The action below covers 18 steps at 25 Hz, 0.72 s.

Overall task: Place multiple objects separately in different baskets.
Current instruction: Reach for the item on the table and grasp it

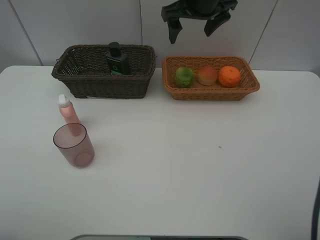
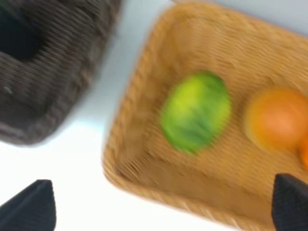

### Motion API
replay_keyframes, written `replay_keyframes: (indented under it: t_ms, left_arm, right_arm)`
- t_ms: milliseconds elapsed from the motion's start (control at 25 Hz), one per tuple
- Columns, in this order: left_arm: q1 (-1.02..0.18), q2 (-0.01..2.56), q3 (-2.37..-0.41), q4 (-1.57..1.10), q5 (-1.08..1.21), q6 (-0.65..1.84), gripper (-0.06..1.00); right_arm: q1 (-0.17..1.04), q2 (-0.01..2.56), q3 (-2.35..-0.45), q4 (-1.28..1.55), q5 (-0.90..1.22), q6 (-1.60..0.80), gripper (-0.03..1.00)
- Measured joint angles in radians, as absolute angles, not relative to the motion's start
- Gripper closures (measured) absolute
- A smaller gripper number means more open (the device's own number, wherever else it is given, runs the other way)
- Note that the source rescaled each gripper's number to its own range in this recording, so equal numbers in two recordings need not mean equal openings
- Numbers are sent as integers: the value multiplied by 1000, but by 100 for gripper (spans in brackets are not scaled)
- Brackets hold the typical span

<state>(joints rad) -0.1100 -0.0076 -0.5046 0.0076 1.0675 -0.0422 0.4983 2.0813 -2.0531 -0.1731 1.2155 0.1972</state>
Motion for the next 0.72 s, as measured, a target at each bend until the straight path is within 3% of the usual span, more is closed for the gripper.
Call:
replay_keyframes:
  t_ms: [200, 400, 560, 720]
  left_arm:
    - [-110, -8, -505, 8, 1067, -42, -5]
    - [-110, -8, -505, 8, 1067, -42, -5]
    - [-110, -8, -505, 8, 1067, -42, -5]
    - [-110, -8, -505, 8, 1067, -42, -5]
  right_arm:
    - [390, 1862, -1742, -172, 1173, 197, 7]
    - [208, 1582, -1376, -170, 1070, 220, 7]
    - [45, 1343, -1159, -170, 1045, 223, 7]
    - [-32, 1096, -1003, -177, 1039, 223, 7]
